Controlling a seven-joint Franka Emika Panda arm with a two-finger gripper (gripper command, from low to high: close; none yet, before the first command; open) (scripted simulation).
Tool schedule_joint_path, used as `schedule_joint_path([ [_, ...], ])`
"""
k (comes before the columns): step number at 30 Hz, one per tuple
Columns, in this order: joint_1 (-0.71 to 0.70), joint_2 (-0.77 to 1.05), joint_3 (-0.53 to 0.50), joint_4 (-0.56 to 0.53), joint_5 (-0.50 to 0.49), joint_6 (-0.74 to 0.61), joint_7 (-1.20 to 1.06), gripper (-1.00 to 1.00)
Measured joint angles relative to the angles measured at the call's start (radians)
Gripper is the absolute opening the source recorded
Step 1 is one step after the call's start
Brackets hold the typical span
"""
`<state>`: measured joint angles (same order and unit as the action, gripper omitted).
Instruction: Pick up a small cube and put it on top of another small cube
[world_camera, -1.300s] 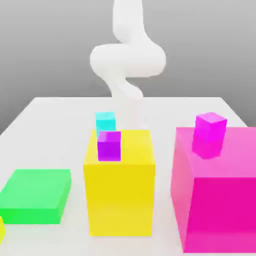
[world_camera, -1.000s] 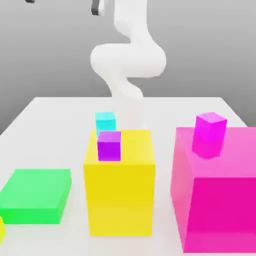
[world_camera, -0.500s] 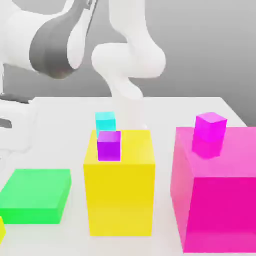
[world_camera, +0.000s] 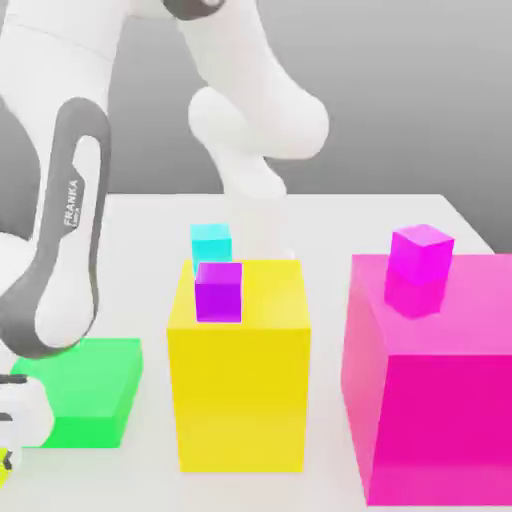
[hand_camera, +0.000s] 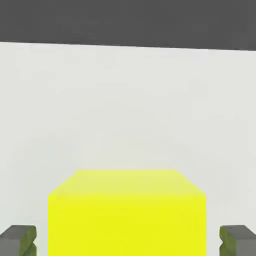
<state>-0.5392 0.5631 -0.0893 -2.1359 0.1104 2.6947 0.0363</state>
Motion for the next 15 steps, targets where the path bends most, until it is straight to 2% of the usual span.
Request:
schedule_joint_path([
  [4, 0.0, -0.004, 0.0, -0.001, 0.0, -0.004, 0.0, -1.0],
  [8, 0.02, -0.13, -0.021, -0.028, -0.024, -0.104, 0.024, -1.0],
  [15, 0.167, -0.364, -0.045, -0.098, -0.173, -0.279, 0.387, -1.0],
])
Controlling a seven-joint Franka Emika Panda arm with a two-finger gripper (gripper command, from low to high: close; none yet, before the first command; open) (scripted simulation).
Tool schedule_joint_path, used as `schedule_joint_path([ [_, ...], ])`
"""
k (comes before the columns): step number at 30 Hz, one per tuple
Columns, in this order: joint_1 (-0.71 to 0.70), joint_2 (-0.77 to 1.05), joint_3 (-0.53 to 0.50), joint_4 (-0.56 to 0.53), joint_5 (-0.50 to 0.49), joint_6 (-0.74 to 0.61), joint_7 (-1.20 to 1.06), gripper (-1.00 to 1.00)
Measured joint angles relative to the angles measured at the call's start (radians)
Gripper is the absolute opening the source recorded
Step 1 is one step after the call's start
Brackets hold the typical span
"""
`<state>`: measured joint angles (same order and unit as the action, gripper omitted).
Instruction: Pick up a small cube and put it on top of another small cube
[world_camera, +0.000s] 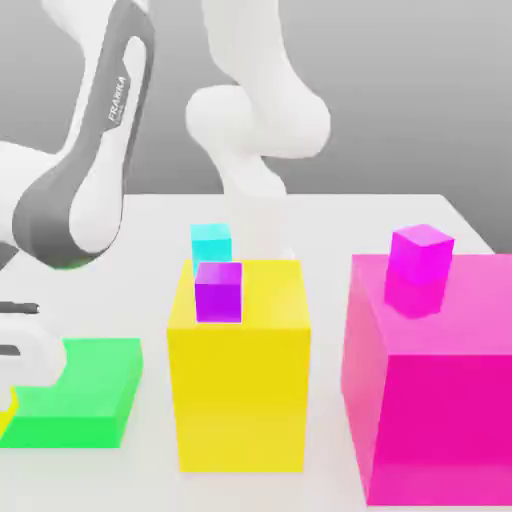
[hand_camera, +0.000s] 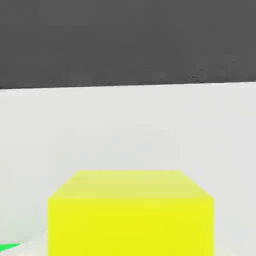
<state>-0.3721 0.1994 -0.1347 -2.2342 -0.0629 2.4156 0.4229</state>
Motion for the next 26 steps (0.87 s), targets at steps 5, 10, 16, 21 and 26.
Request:
schedule_joint_path([
  [5, 0.084, -0.175, 0.044, -0.052, -0.05, -0.127, 0.24, -1.0],
  [10, 0.139, -0.353, 0.09, -0.105, -0.036, -0.248, 0.439, -1.0],
  [16, 0.186, -0.571, 0.17, -0.171, 0.051, -0.387, 0.626, -1.0],
  [21, 0.203, -0.614, 0.202, -0.273, 0.1, -0.322, 0.684, -1.0],
  [26, 0.203, -0.602, 0.203, -0.299, 0.101, -0.284, 0.685, 1.0],
])
